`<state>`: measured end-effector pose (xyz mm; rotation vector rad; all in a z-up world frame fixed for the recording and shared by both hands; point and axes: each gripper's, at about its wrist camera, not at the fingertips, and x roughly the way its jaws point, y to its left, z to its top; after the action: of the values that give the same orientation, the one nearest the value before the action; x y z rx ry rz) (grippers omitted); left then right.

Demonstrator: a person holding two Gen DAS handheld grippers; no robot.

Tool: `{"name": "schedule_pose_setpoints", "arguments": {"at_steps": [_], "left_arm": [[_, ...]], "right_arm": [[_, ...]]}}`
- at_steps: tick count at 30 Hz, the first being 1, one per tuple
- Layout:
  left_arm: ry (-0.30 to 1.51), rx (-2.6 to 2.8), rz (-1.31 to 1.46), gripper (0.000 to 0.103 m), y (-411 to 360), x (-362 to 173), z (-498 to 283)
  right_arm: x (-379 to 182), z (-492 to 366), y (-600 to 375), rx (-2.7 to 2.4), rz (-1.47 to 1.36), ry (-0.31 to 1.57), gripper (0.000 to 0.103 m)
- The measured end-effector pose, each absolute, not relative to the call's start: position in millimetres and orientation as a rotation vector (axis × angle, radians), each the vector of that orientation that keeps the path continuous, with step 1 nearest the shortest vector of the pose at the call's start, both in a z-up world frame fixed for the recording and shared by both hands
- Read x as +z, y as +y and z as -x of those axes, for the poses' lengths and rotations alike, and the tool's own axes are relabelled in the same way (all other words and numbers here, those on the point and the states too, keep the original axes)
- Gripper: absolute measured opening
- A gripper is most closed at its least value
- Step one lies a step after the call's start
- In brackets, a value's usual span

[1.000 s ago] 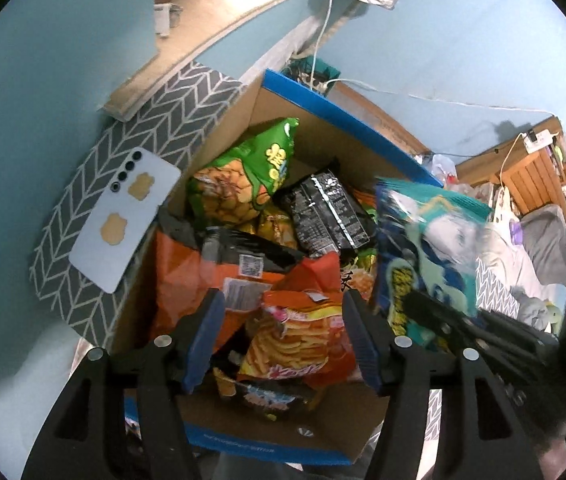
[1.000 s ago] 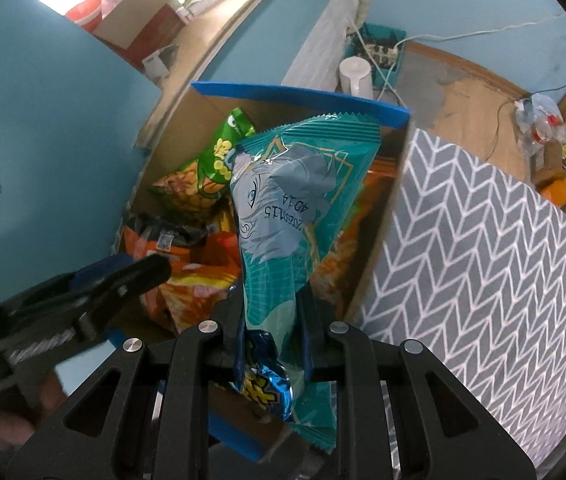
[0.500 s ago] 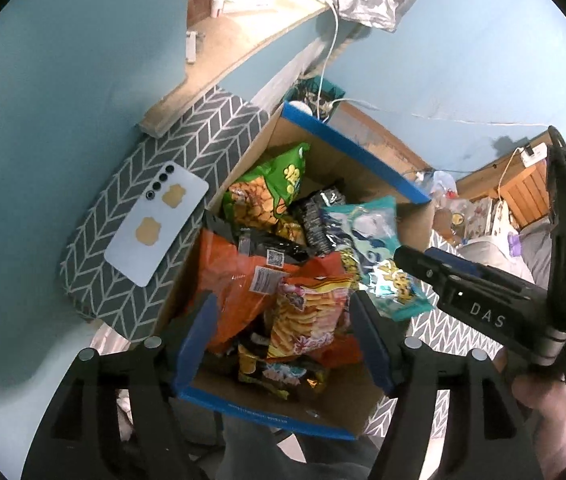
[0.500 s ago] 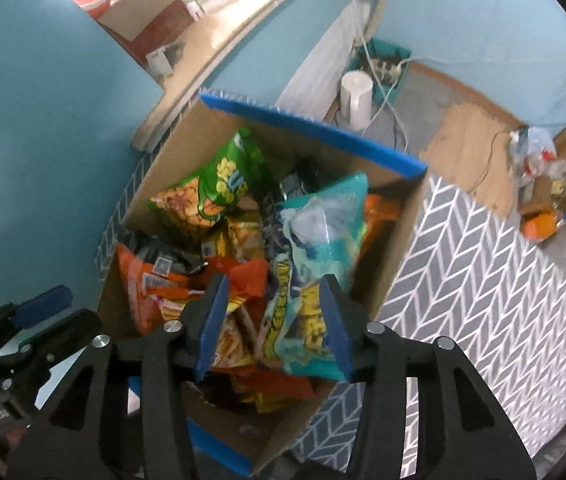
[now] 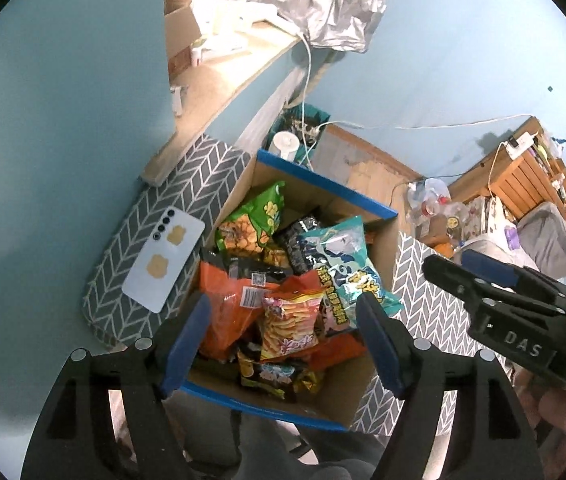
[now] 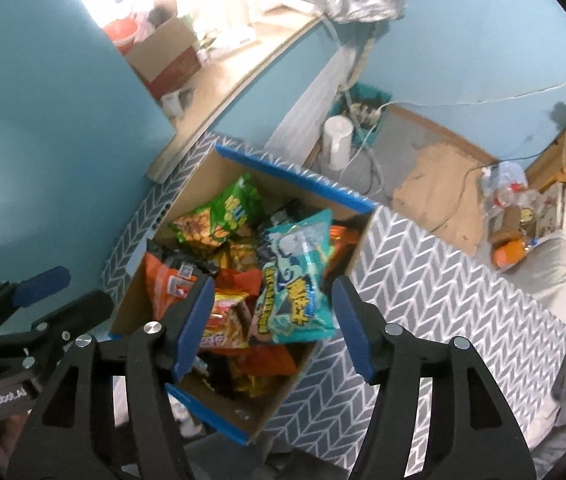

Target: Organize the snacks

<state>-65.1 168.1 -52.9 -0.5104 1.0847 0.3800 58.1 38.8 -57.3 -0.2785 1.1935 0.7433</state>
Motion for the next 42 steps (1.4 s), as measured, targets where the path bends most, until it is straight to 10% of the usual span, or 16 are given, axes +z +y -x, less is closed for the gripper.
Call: {"name": "schedule_pose_setpoints", "arguments": {"at_steps": [42], "left_arm": [[1.055, 0.313, 0.460, 0.084, 142, -18, 84]], "right_arm": [[-3, -20, -12, 0.653, 0.167, 1.100, 0.063]]}}
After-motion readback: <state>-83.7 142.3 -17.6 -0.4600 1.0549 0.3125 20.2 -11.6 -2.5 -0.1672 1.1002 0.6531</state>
